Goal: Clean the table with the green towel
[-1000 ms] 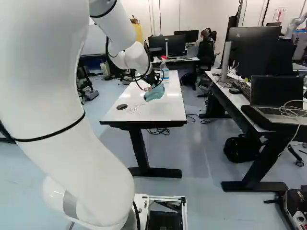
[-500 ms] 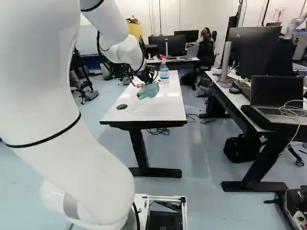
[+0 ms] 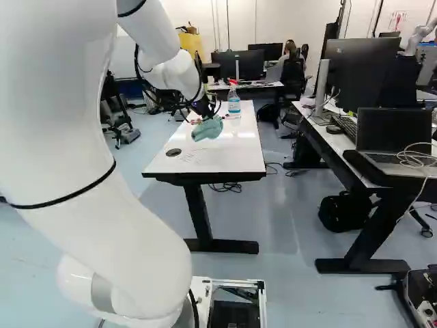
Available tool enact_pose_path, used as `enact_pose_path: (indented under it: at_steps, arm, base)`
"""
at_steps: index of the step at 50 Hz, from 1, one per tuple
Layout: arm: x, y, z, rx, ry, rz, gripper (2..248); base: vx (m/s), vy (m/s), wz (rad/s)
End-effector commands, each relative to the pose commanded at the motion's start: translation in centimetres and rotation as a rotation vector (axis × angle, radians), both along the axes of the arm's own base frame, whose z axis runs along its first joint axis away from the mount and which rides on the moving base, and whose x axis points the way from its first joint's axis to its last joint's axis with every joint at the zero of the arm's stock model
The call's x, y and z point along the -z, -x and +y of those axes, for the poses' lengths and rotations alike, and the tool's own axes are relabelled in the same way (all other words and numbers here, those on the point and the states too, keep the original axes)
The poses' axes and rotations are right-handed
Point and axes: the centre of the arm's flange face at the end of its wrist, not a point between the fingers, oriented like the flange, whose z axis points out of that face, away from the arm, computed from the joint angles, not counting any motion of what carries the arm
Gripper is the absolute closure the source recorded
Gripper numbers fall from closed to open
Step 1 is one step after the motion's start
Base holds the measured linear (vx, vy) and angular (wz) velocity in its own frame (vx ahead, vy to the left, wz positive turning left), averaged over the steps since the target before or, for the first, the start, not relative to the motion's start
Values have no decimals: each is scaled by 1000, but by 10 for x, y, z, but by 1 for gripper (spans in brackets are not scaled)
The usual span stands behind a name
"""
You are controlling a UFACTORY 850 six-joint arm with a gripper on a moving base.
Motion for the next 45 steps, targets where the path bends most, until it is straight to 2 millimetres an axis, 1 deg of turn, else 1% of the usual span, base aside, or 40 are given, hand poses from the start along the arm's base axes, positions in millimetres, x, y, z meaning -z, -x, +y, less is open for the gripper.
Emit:
enact_pose_path:
  at_steps: [24,45]
  arm:
    - [0,-1,23,-43,1,-16,220]
    - [18,-2,34,-64,2,-39,220]
  base:
    - [0,0,0]
    - [0,0,0]
